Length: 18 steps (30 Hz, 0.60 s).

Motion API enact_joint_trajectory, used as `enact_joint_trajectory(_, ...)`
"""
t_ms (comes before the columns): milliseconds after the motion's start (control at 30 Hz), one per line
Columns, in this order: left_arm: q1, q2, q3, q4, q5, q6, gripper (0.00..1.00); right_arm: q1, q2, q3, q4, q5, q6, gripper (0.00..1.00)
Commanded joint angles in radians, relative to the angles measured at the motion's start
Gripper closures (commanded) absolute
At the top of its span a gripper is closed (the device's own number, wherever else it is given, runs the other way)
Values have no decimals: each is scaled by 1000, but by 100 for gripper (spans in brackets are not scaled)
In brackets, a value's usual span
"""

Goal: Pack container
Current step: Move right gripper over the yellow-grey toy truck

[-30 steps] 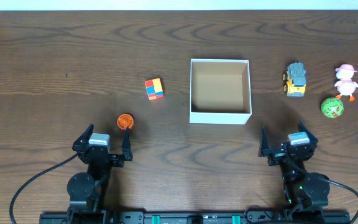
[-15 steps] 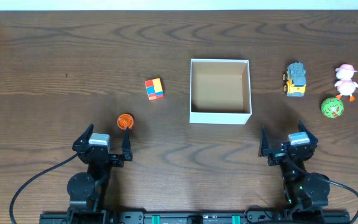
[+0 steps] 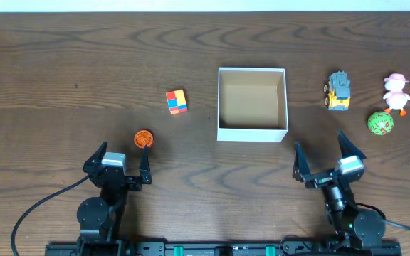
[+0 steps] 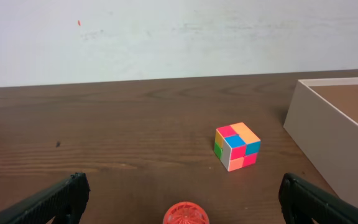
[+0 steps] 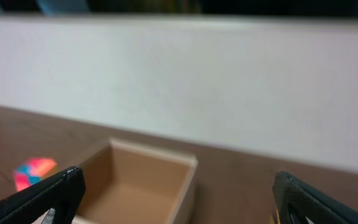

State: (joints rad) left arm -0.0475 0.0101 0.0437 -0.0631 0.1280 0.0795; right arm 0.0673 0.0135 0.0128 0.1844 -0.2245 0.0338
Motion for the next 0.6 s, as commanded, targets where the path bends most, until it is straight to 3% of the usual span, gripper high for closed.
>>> enact_joint_trajectory(0,5,-6,-31,-13,11,10,2,-15,-5,48,6,-68,-18,1)
enact_joint_trajectory(233,5,-6,-31,-13,11,10,2,-15,122,317,-171,5,-148,1)
enact_joint_trajectory(433,5,-6,-31,-13,11,10,2,-15,468,712,-520,71,-138,1)
enact_joint_trajectory(567,5,-6,-31,-13,11,10,2,-15,749,985,-803,2,-146,1)
